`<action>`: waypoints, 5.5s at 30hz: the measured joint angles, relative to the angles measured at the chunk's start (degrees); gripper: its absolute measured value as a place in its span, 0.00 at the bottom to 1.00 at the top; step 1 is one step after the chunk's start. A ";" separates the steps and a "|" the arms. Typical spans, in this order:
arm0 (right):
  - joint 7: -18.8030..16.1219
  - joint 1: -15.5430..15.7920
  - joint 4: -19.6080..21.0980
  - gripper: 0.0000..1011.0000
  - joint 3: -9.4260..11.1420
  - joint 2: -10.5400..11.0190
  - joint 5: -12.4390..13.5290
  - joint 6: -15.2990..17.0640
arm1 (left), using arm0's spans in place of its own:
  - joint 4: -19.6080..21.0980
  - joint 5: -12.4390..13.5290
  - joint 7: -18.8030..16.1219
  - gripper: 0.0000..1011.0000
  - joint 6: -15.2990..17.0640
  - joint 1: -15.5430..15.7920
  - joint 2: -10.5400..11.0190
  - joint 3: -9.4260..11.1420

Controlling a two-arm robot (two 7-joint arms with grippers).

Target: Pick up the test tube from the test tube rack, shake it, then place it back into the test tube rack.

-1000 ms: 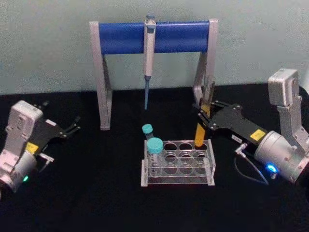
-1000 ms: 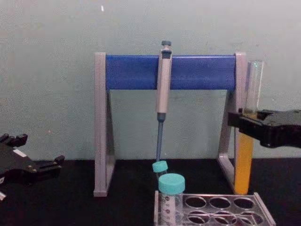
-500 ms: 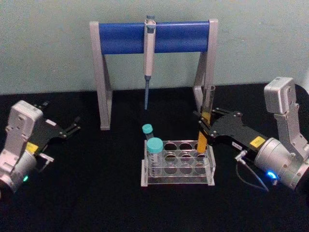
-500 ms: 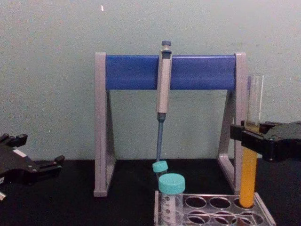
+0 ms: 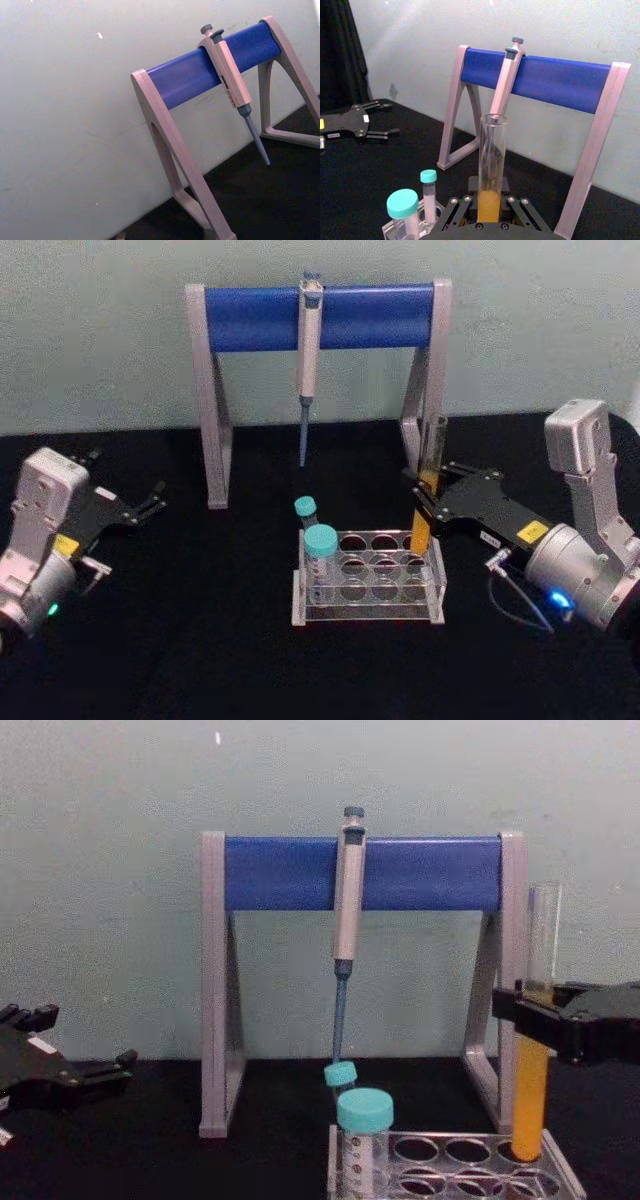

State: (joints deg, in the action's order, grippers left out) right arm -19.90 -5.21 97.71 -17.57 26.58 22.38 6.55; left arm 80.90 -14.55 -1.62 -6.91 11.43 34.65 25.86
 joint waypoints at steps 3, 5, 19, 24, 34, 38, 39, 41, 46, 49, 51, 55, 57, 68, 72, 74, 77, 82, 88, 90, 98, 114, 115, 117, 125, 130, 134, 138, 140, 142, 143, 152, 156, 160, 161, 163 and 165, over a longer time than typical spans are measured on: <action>-0.06 -0.39 -0.77 0.23 0.07 -0.31 -0.01 0.11 | 0.00 0.00 0.00 0.99 0.00 0.00 0.00 0.00; -0.20 -0.85 -1.45 0.23 0.16 -0.45 0.03 0.13 | 0.00 0.00 0.00 0.99 0.00 0.00 0.00 0.00; -1.11 -2.59 -4.81 0.23 0.18 -1.11 0.90 0.29 | 0.00 0.00 0.00 0.99 0.00 0.00 0.00 0.00; -1.26 -2.63 -5.10 0.23 0.02 -1.17 1.18 0.32 | 0.00 0.00 0.00 0.99 0.00 0.00 0.00 0.00; -1.37 -2.64 -5.62 0.23 -0.41 -1.22 1.50 0.56 | 0.00 0.00 0.00 0.99 0.00 0.00 0.00 0.00; -1.34 -2.55 -5.88 0.23 -0.64 -1.28 1.53 0.71 | 0.00 0.00 0.00 0.99 0.00 0.00 0.00 0.00; -1.31 -2.52 -5.97 0.23 -0.75 -1.30 1.52 0.74 | 0.00 0.00 0.00 0.99 0.00 0.00 0.00 0.00; -1.23 -2.51 -6.08 0.23 -0.84 -1.33 1.50 0.77 | 0.00 0.00 0.00 0.99 0.00 0.00 0.00 0.00; -1.07 -2.48 -6.52 0.23 -1.11 -1.46 1.35 0.86 | 0.00 0.00 0.00 0.99 0.00 0.00 0.00 0.00; -1.01 -2.48 -6.69 0.23 -1.24 -1.54 1.24 0.88 | 0.00 0.00 0.00 0.99 0.00 0.00 0.00 0.00; -0.94 -2.49 -6.83 0.23 -1.35 -1.62 1.08 0.91 | 0.00 0.00 0.00 0.99 0.00 0.00 0.00 0.00; -0.78 -2.50 -7.07 0.23 -1.46 -1.76 0.89 1.09 | 0.00 0.00 0.00 0.99 0.00 0.00 0.00 0.00; -0.77 -2.50 -7.18 0.23 -1.49 -1.79 0.85 1.17 | 0.00 0.00 0.00 0.99 0.00 0.00 0.00 0.00; -0.65 -2.69 -8.07 0.23 -1.73 -2.19 0.60 1.59 | 0.00 0.00 0.00 0.99 0.00 0.00 0.00 0.00; -0.56 -2.69 -8.31 0.23 -1.80 -2.28 0.43 1.69 | 0.00 0.00 0.00 0.99 0.00 0.00 0.00 0.00; -0.53 -2.69 -8.44 0.23 -1.82 -2.34 0.33 1.75 | 0.00 0.00 0.00 0.99 0.00 0.00 0.00 0.00; -0.51 -2.69 -8.59 0.23 -1.86 -2.39 0.21 1.78 | 0.00 0.00 0.00 0.99 0.00 0.00 0.00 0.00; -0.49 -2.83 -8.89 0.23 -1.94 -2.49 -0.13 1.84 | 0.00 0.00 0.00 0.99 0.00 0.00 0.00 0.00; -0.47 -2.84 -8.93 0.23 -1.96 -2.50 -0.24 1.82 | 0.00 0.00 0.00 0.99 0.00 0.00 0.00 0.00; -0.47 -2.84 -8.91 0.23 -1.96 -2.49 -0.24 1.81 | 0.00 0.00 0.00 0.99 0.00 0.00 0.00 0.00; -0.48 -2.83 -8.85 0.26 -1.94 -2.45 -0.20 1.78 | 0.00 0.00 0.00 0.99 0.00 0.00 0.00 0.00; -0.49 -2.81 -8.78 0.75 -1.88 -2.45 -0.11 1.75 | 0.00 0.00 0.00 0.99 0.00 0.00 0.00 0.00; -0.49 -2.81 -8.78 0.78 -1.88 -2.45 -0.11 1.75 | 0.00 0.00 0.00 0.99 0.00 0.00 0.00 0.00; -0.50 -2.81 -8.78 0.83 -1.88 -2.44 -0.10 1.75 | 0.00 0.00 0.00 0.99 0.00 0.00 0.00 0.00; -0.49 -2.80 -8.78 0.99 -1.88 -2.45 -0.08 1.75 | 0.00 0.00 0.00 0.99 0.00 0.00 0.00 0.00; -0.53 -2.55 -8.63 0.99 -1.75 -2.38 0.04 1.70 | 0.00 0.00 0.00 0.99 0.00 0.00 0.00 0.00; -0.56 -1.42 -7.50 0.99 -0.96 -2.01 0.75 1.56 | 0.00 0.00 0.00 0.99 0.00 0.00 0.00 0.00; -0.56 0.13 -6.05 0.99 -0.01 -1.38 1.75 1.59 | 0.00 0.00 0.00 0.99 0.00 0.00 0.00 0.00; -0.57 1.31 -4.82 0.99 0.64 -0.89 2.47 1.62 | 0.00 0.00 0.00 0.99 0.00 0.00 0.00 0.00; -0.65 2.12 -4.07 0.99 1.08 -0.50 3.04 1.62 | 0.00 0.00 0.00 0.99 0.00 0.00 0.00 0.00; -0.70 2.55 -3.61 0.99 1.31 -0.27 3.33 1.62 | 0.00 0.00 0.00 0.99 0.00 0.00 0.00 0.00; 1.94 7.91 0.68 0.99 4.79 1.61 4.04 -0.96 | 0.00 0.00 0.00 0.99 0.00 0.00 0.00 0.00; 4.45 8.89 0.77 0.99 5.53 1.12 1.35 -3.07 | 0.00 0.00 0.00 0.99 0.00 0.00 0.00 0.00; 7.30 9.28 -0.26 0.99 5.88 0.10 -2.23 -5.28 | 0.00 0.00 0.00 0.99 0.00 0.00 0.00 0.00; 8.91 9.25 -1.35 0.99 5.89 -0.66 -4.31 -6.43 | 0.00 0.00 0.00 0.99 0.00 0.00 0.00 0.00; 9.68 9.10 -2.26 0.99 5.90 -1.20 -5.42 -6.89 | 0.00 0.00 0.00 0.99 0.00 0.00 0.00 0.00; 10.27 8.91 -3.02 0.99 5.89 -1.74 -6.22 -7.24 | 0.00 0.00 0.00 0.99 0.00 0.00 0.00 0.00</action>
State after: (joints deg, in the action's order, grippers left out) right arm -9.63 3.70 94.68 -11.68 24.84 16.17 -0.69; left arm 80.90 -14.55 -1.62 -6.91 11.43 34.65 25.86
